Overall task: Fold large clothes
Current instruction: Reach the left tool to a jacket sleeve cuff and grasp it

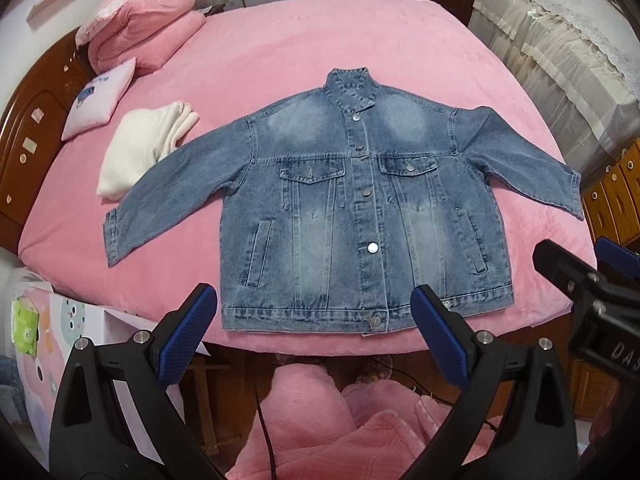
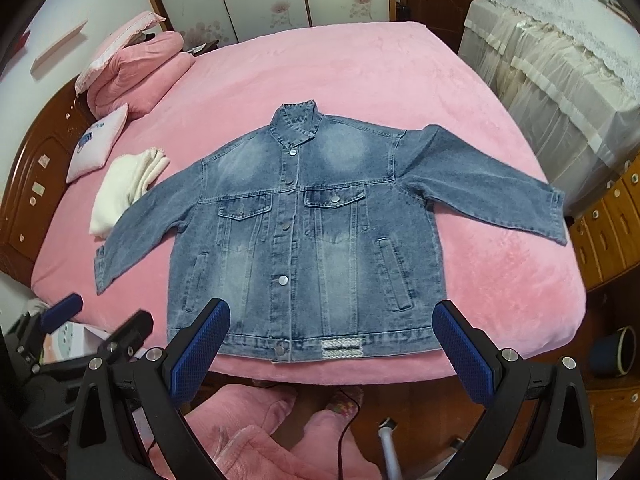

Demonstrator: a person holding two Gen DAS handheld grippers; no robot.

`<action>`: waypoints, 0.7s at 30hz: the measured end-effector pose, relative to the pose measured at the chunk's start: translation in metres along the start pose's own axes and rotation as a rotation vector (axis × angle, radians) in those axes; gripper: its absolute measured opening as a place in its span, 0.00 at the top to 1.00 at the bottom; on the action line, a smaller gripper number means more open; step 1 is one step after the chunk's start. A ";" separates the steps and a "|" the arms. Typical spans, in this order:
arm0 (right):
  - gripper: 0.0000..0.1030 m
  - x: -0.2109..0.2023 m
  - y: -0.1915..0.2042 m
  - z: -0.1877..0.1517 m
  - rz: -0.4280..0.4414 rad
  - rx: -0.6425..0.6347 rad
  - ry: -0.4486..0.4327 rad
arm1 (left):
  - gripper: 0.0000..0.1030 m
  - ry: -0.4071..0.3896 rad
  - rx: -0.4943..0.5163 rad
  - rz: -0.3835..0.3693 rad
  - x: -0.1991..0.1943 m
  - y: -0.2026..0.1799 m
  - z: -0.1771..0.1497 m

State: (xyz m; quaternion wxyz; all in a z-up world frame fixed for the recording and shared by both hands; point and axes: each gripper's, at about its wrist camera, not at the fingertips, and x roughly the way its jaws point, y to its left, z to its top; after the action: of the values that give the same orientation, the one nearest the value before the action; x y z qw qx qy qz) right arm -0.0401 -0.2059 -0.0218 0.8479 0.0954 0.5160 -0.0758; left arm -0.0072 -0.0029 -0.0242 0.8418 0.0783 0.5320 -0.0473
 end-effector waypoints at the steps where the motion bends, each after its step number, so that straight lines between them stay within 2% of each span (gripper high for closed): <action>1: 0.00 0.003 0.000 0.002 0.006 0.002 0.006 | 0.06 0.013 -0.014 -0.005 0.003 0.005 0.001; 6: 0.00 0.031 0.013 0.014 0.041 -0.014 0.046 | 0.06 0.109 -0.103 -0.021 0.032 0.037 0.003; 10: 0.00 0.060 0.030 0.024 0.058 -0.005 0.101 | 0.06 0.185 -0.203 -0.089 0.061 0.075 -0.002; 13: 0.00 0.080 0.056 0.032 0.039 -0.035 0.111 | 0.06 0.230 -0.327 -0.159 0.087 0.113 -0.006; 17: 0.00 0.113 0.104 0.047 0.043 -0.081 0.147 | 0.06 0.240 -0.476 -0.182 0.122 0.171 -0.005; 21: 0.00 0.148 0.167 0.063 0.056 -0.120 0.179 | 0.07 0.235 -0.744 -0.215 0.161 0.254 -0.004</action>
State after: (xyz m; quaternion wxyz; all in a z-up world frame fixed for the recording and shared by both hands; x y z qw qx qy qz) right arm 0.1200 -0.0636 -0.1112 0.8044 0.0650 0.5904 -0.0123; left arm 0.0993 0.2482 -0.1505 0.7364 -0.2828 0.6106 0.0699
